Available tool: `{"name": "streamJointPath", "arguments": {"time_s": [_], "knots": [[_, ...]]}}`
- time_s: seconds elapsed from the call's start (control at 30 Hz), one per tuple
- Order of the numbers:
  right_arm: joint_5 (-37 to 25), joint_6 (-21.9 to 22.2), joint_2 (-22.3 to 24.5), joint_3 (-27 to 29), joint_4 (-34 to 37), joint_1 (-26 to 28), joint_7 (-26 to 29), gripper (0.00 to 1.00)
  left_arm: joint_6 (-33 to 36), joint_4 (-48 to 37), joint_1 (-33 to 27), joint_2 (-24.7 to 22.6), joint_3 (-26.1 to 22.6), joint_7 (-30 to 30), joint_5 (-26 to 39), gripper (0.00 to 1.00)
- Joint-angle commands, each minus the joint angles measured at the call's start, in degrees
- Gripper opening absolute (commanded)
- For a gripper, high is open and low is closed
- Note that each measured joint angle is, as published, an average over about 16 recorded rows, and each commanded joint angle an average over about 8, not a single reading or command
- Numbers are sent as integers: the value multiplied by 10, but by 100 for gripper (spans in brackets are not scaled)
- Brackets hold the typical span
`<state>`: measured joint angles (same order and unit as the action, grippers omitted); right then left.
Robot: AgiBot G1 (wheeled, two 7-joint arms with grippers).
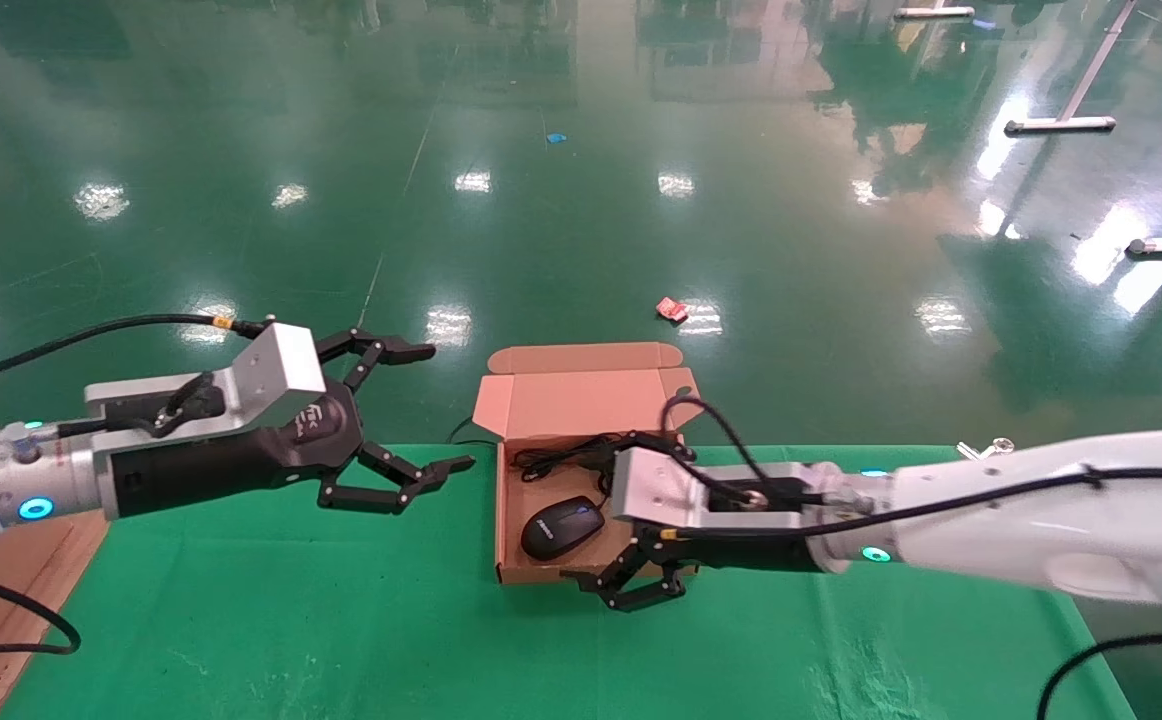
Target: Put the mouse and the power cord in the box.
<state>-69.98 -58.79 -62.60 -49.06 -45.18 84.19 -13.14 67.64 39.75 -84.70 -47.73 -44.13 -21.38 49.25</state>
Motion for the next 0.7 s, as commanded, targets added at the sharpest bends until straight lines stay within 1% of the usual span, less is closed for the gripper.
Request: {"name": "streamJointPath", "arguments": {"time_s": [0.03, 0.7], "knots": [[15, -14, 14, 17, -15, -12, 12, 100, 9, 18, 12, 7, 15, 17, -4, 100], [163, -156, 160, 192, -165, -131, 139, 100, 104, 194, 133, 73, 161, 184, -42, 100]]}}
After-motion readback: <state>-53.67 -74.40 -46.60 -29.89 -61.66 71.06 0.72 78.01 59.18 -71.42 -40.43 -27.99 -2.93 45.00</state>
